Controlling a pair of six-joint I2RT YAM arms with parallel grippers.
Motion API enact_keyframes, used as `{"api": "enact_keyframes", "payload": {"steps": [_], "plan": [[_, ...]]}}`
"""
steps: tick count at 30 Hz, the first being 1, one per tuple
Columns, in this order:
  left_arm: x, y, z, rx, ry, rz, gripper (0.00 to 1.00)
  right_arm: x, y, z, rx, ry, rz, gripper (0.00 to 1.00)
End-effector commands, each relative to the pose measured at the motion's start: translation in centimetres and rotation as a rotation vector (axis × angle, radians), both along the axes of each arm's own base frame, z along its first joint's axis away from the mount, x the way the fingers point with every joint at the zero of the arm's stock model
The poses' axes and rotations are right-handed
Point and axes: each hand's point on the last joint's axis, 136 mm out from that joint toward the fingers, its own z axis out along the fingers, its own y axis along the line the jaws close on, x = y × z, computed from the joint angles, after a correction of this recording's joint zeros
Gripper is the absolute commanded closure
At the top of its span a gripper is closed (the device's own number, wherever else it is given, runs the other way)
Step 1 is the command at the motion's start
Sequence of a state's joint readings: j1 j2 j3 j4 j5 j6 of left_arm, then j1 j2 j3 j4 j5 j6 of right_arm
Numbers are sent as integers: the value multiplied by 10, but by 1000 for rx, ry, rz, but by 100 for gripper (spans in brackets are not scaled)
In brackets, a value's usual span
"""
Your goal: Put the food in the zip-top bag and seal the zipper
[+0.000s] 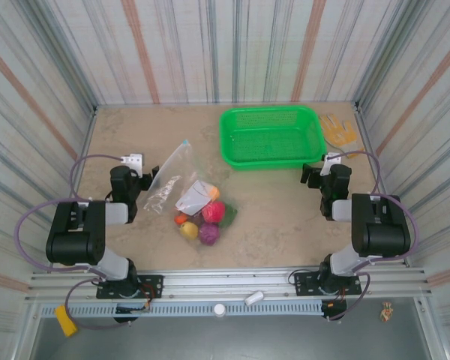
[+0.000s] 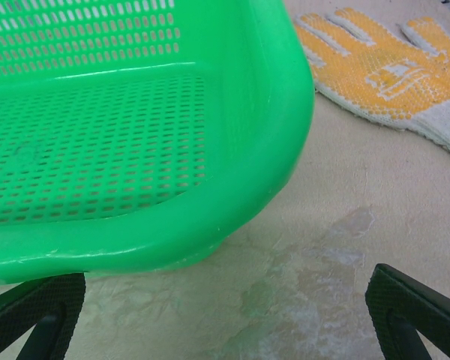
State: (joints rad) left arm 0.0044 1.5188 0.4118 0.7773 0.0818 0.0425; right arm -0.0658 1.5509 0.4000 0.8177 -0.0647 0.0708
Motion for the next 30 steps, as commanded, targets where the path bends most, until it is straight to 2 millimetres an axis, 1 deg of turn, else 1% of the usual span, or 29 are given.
{"api": "enact_keyframes", "payload": {"steps": [1,3,6,21,30], "plan": [[2,-2,5,27,-10,-12,1,0,-1,3,1,-12,-16,1],[1,0,6,39,-19,8,1,0,0,3,-9,-13,-19,1],[0,9,7,64,-29,90,1,0,-1,3,-2,-13,-18,1],[1,10,6,50,-23,83,1,1,0,3,-15,-9,-21,1],[0,7,6,64,-27,77,1,1,-1,3,4,-7,-14,1]]}}
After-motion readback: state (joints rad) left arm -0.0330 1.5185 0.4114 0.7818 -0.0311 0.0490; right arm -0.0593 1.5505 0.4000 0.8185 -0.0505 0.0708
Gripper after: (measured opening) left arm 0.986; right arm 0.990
